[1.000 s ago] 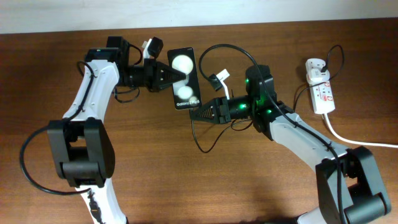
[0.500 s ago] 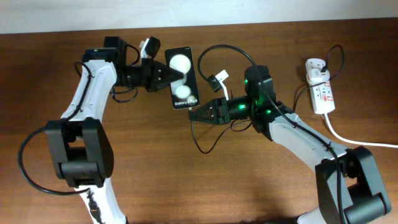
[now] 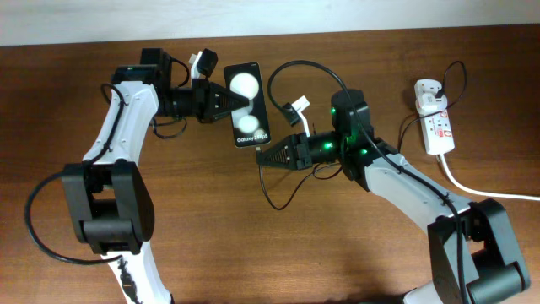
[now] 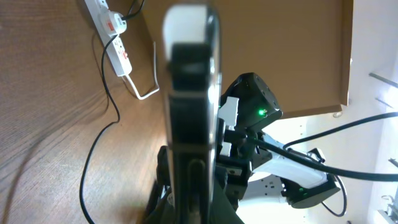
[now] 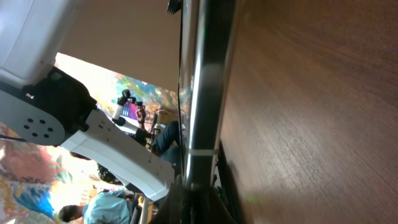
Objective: Plug charger to phone and switch on socket
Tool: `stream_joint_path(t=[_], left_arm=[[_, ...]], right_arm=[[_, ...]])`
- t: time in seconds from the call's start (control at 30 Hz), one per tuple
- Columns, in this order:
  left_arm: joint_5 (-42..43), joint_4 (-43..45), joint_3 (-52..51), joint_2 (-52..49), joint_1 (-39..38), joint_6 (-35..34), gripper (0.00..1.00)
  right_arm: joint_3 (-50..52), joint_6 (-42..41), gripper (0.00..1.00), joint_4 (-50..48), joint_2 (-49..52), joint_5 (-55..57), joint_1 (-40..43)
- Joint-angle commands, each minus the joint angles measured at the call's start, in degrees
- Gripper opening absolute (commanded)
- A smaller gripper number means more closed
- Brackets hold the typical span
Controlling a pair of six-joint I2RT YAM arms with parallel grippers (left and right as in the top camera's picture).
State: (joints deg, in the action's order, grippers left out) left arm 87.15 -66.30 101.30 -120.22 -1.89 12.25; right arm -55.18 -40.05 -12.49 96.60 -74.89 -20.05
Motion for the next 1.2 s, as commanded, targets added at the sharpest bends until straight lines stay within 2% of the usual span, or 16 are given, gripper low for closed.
stream_joint_path(t=[0.0,1.17], left_arm=[[2.16,0.55,0.31,0.2,0.24,-1.05,0.0],[0.07,0.46,0.31,0.2,-0.68,-1.03,0.0]], right_arm=[[-0.31,2.1,0.04,-0.17,0.0,-0.17,-1.7],[-0.33,2.08,0.04,-1.53,0.0,3.61,-1.64]])
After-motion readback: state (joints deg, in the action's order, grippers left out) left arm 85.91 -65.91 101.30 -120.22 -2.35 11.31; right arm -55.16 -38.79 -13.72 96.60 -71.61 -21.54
